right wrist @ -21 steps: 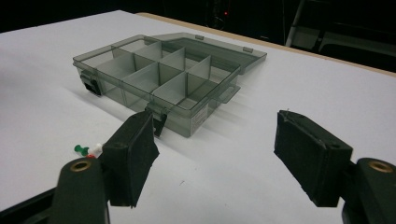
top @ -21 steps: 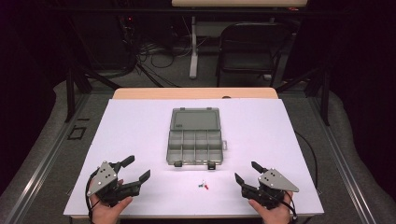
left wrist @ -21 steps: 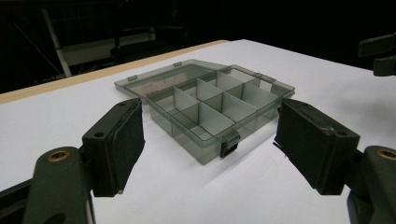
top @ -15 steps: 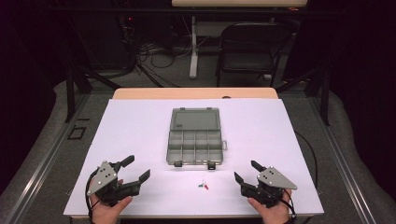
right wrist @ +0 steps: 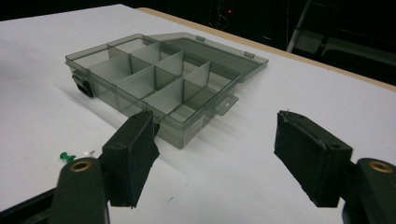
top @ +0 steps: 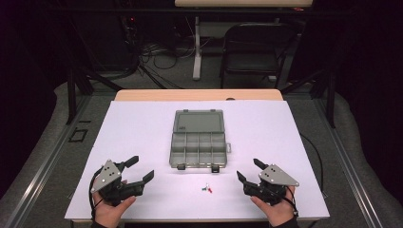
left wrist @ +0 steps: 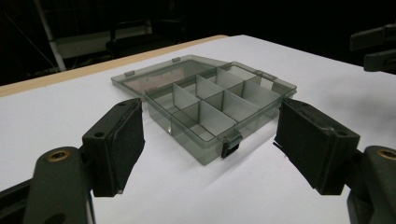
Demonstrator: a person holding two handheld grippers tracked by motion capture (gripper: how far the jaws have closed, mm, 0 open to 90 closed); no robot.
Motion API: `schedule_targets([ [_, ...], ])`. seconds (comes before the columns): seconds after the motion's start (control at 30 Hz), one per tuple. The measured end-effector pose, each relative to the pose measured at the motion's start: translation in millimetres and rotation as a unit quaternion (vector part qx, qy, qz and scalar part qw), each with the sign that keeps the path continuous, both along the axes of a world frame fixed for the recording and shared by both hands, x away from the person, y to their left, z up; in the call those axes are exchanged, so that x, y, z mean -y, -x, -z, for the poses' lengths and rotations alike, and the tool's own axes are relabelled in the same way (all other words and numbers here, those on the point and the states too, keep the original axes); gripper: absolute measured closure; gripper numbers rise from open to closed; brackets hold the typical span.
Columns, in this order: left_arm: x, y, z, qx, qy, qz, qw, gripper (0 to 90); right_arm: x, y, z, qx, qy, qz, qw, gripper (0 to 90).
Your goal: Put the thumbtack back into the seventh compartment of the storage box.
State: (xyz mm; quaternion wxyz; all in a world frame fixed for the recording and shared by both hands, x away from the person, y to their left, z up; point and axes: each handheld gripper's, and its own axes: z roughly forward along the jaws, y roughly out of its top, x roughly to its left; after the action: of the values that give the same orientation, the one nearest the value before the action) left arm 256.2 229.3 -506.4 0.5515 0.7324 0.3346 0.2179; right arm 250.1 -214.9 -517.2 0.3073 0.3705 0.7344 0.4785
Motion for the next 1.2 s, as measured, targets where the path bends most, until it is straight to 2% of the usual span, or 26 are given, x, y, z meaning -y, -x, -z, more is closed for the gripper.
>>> schedule_targets([
  [0.13,1.1,-3.2,1.0,-0.002,-0.002,0.004,1.0,23.4,-4.3,-4.4,-5.2,-0.002,-0.012,0.002,0.9999,28.8],
  [0.23,3.1,-5.1,3.0,-0.008,-0.01,0.002,0.9999,23.4,-11.8,-2.5,-7.0,0.0,-0.021,0.001,0.9998,31.2],
  [0.33,4.2,-6.4,4.9,-0.019,-0.012,0.0,0.9997,23.4,-19.5,-2.9,-5.1,-0.016,-0.012,-0.009,0.9998,35.5],
  [0.4,5.2,-6.5,5.9,-0.024,-0.012,-0.001,0.9996,23.4,-23.8,-4.7,-3.7,-0.038,-0.004,-0.029,0.9988,40.0],
  [0.47,6.2,-6.9,7.2,-0.029,-0.017,0.002,0.9994,23.4,-28.8,-5.3,-2.6,-0.058,0.006,-0.039,0.9976,40.3],
  [0.57,7.8,-7.5,9.0,-0.04,-0.024,0.006,0.9989,23.4,-37.0,-5.6,-1.1,-0.069,0.016,-0.046,0.9964,39.5],
  [0.7,8.6,-6.9,9.8,-0.041,-0.028,0.006,0.9987,22.9,-48.0,-8.9,1.5,-0.083,0.03,-0.058,0.9944,39.6],
  [0.77,9.1,-7.2,10.4,-0.044,-0.029,0.005,0.9986,22.5,-53.1,-10.6,2.9,-0.098,0.038,-0.056,0.9929,38.8],
  [0.8,9.1,-7.2,10.4,-0.044,-0.029,0.005,0.9986,22.5,-53.1,-10.6,2.9,-0.098,0.038,-0.056,0.9929,38.8],
  [0.83,9.5,-8.0,11.4,-0.047,-0.03,0.007,0.9984,22.5,-57.9,-12.7,5.5,-0.11,0.04,-0.058,0.9914,38.9],
  [0.93,10.3,-8.7,12.7,-0.053,-0.031,0.008,0.9981,22.5,-63.5,-15.1,9.6,-0.127,0.043,-0.067,0.9887,43.2],
  [1.0,10.6,-8.8,13.0,-0.053,-0.032,0.007,0.998,22.5,-64.9,-15.4,10.7,-0.131,0.043,-0.069,0.9881,44.8],
  [1.03,11.1,-9.1,13.6,-0.054,-0.033,0.007,0.998,22.5,-67.7,-14.4,12.2,-0.133,0.044,-0.07,0.9877,50.0],
  [1.13,11.2,-9.7,14.5,-0.056,-0.037,0.008,0.9977,22.5,-72.5,-11.4,17.6,-0.136,0.04,-0.08,0.9867,54.8],
  [1.2,11.4,-9.8,14.9,-0.059,-0.036,0.01,0.9976,22.5,-77.3,-9.6,23.4,-0.139,0.055,-0.086,0.9851,55.6],
])
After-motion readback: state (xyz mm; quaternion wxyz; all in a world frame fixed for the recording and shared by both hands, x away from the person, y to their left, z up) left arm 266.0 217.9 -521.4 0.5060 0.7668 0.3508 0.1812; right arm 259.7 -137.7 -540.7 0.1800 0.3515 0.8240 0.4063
